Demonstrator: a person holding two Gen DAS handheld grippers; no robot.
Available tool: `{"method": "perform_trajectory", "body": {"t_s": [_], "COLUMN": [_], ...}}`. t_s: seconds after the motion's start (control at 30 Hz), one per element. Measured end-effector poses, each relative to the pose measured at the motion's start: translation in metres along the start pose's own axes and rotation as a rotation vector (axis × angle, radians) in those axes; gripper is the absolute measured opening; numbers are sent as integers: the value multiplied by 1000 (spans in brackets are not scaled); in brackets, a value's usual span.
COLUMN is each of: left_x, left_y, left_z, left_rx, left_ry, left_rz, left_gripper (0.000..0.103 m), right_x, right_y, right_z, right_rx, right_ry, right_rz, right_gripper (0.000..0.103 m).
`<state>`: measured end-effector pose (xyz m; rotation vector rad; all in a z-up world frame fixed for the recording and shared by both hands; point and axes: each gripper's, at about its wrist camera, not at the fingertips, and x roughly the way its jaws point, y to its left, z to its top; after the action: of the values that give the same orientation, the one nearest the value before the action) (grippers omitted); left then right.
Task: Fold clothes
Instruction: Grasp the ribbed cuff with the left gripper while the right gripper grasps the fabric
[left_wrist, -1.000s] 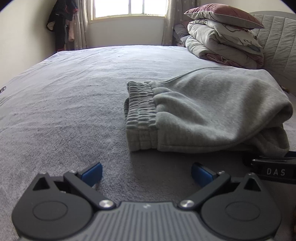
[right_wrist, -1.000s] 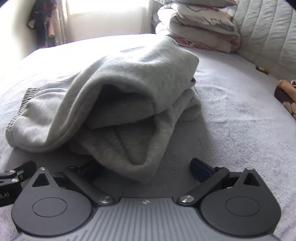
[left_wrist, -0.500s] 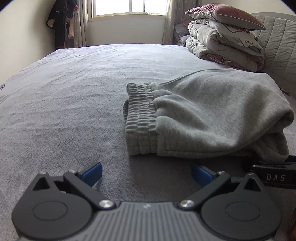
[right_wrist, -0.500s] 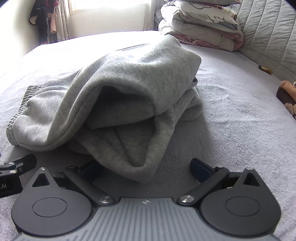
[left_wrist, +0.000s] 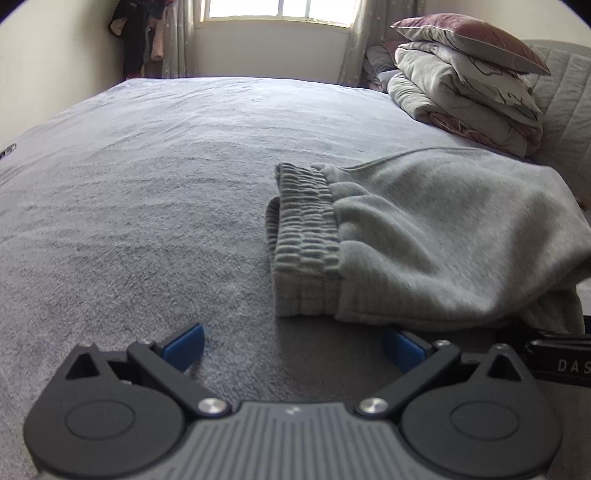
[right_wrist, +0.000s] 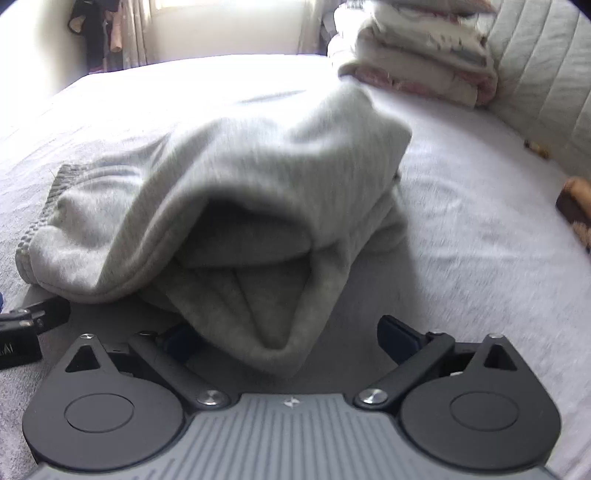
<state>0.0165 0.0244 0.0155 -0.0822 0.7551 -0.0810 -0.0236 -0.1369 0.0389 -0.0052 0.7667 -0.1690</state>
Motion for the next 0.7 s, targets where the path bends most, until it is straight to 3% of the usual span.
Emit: {"method": "perform_trajectory", "body": {"t_s": [0.17, 0.23, 0.3, 0.33, 0.37, 0.43, 0.6, 0.7], "left_x": [3, 5, 8, 10, 12, 17, 7, -18], "left_y": [7, 8, 8, 8, 9, 12, 13, 21], "left_z": [14, 20, 26, 28, 30, 30, 34, 47], "left_rx": [-22, -17, -10, -9, -15, -41, -94, -155], "left_ry": [-4, -17, -31, -32, -31, -19, -14, -107], "left_rz": [-38, -74, -116, -142, -176, -242, -331, -429], "left_gripper": [103, 103, 103, 101, 98, 73, 57, 49], "right_x": [-12, -16, -18, -18, -18, -20, -44, -63], "right_y": [2, -4, -12, -15, -18, -21, -23, -31], "right_z": [12, 18, 24, 26, 28, 30, 38, 47], "right_rx": [-117, -139, -140, -128, -120, -125, -191, -208], "right_ry": [-70, -112, -130, -126, -120, -134, -261, -348], "right_rz": [20, 71, 147, 173, 191, 201, 180, 152], "right_gripper": [90, 78, 54, 50, 40, 33, 23, 19]}}
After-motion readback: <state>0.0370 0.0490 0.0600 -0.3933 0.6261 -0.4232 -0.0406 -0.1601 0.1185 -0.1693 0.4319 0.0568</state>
